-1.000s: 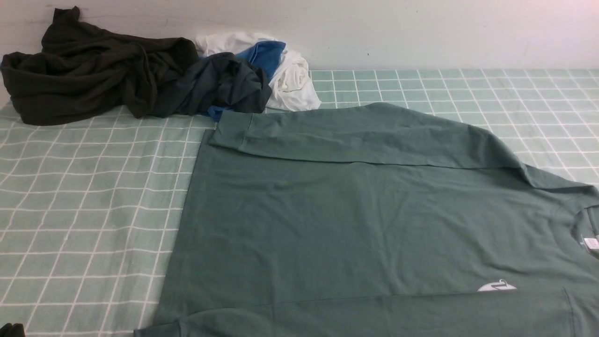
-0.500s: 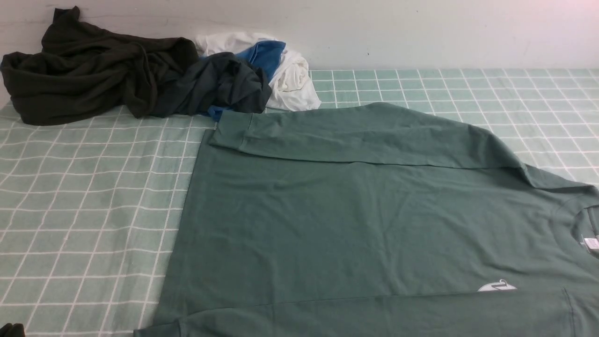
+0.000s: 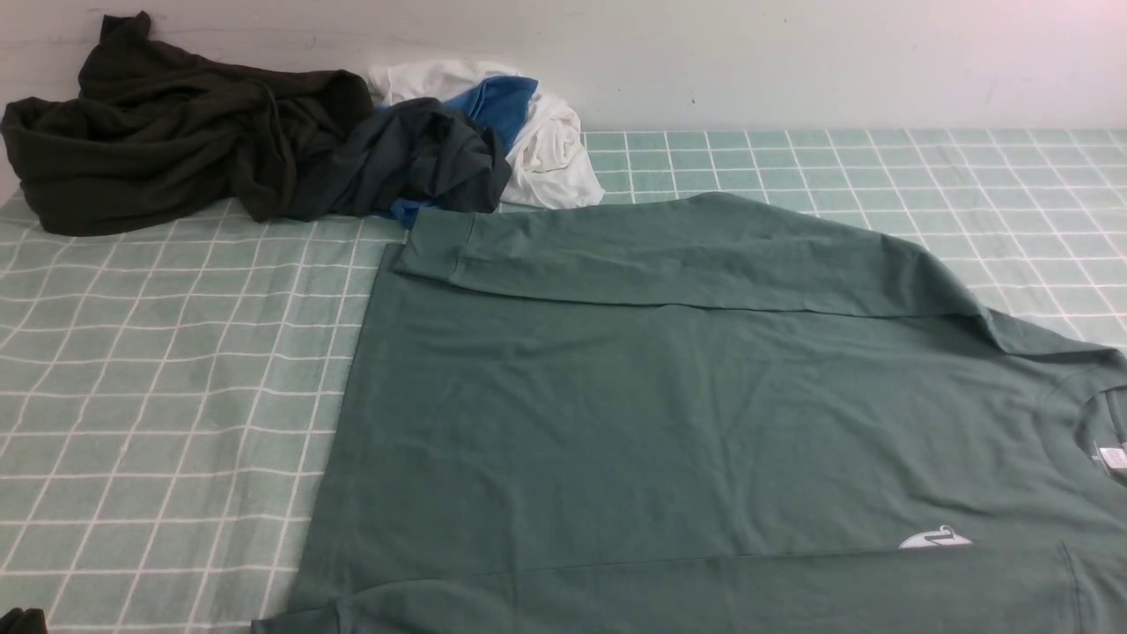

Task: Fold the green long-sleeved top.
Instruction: Use the left arm to clamp the cuff closest to it

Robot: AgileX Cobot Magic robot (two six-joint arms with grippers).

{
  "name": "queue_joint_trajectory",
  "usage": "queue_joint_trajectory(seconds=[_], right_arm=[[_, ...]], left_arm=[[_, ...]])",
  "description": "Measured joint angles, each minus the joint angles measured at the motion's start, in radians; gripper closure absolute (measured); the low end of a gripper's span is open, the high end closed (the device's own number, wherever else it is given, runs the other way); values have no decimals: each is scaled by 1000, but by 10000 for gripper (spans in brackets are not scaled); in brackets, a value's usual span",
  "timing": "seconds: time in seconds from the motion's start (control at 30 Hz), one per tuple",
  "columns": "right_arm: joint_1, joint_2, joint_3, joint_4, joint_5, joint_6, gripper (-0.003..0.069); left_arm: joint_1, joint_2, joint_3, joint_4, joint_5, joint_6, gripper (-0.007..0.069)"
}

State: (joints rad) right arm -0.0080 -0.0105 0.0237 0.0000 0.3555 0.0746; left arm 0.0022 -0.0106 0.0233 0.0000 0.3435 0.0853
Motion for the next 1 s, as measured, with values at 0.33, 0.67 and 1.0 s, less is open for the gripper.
queue_joint_trajectory(seconds=[0.33, 0.67, 1.0], right_arm=[[0, 0, 0, 0, 0, 0, 673], [0, 0, 0, 17, 0, 1, 673], [0, 0, 0, 22, 0, 1, 673]], left_arm=[[0, 0, 0, 0, 0, 0, 627], [0, 0, 0, 0, 0, 0, 627], [0, 0, 3, -253, -1, -115, 627]])
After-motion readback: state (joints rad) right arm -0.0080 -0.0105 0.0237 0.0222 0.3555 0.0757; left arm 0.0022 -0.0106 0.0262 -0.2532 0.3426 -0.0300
